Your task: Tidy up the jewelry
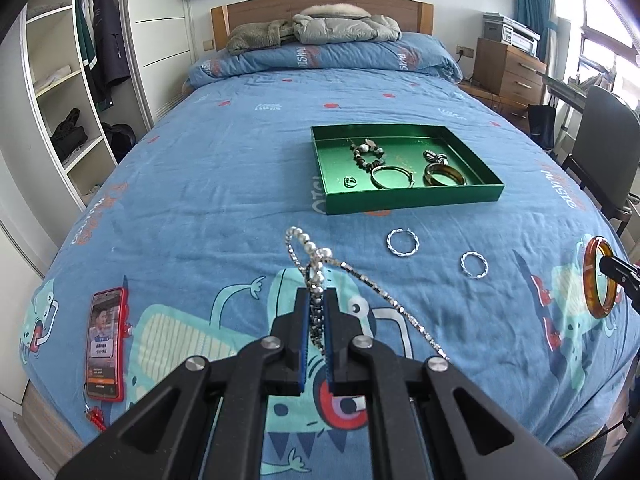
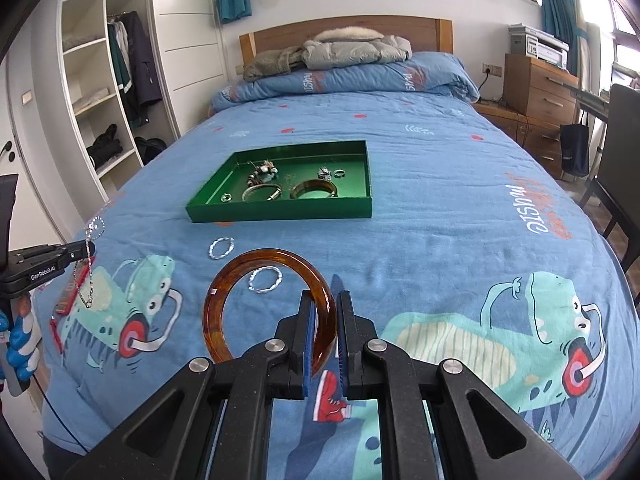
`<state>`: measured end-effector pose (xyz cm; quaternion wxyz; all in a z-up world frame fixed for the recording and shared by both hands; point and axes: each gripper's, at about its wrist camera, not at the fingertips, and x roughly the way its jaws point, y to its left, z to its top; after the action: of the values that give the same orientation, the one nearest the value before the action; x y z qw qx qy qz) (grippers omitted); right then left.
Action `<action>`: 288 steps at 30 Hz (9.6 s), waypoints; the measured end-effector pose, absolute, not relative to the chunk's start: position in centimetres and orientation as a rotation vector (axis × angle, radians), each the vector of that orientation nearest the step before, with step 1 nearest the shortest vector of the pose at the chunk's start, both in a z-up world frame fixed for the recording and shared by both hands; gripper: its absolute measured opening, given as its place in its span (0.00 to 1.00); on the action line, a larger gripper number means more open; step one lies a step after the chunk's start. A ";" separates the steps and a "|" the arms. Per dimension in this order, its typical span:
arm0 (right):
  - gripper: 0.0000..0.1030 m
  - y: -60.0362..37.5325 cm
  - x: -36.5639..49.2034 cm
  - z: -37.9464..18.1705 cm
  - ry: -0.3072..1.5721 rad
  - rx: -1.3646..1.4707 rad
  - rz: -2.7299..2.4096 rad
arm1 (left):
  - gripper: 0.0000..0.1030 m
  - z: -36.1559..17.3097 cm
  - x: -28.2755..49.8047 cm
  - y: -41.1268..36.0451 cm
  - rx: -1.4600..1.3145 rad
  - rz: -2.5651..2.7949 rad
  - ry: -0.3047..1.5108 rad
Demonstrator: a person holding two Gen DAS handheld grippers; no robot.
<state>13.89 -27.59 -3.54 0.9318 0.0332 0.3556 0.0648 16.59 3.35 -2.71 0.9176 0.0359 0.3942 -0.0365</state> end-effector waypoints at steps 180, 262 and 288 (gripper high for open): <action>0.40 -22.7 5.9 3.5 0.549 0.119 0.126 | 0.28 3.4 6.1 -1.1 0.122 -0.042 0.596; 0.04 -22.1 42.7 -10.5 0.922 -0.117 0.196 | 0.05 -11.4 43.3 -7.6 0.187 -0.135 0.975; 0.45 -25.0 34.2 -2.6 0.766 -0.008 0.118 | 0.29 -1.8 36.9 -3.9 0.039 -0.130 0.807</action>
<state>34.24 -25.05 -2.57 0.9259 -0.0040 0.3733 0.0575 36.94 -3.94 -1.81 0.9175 0.0188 0.3922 -0.0630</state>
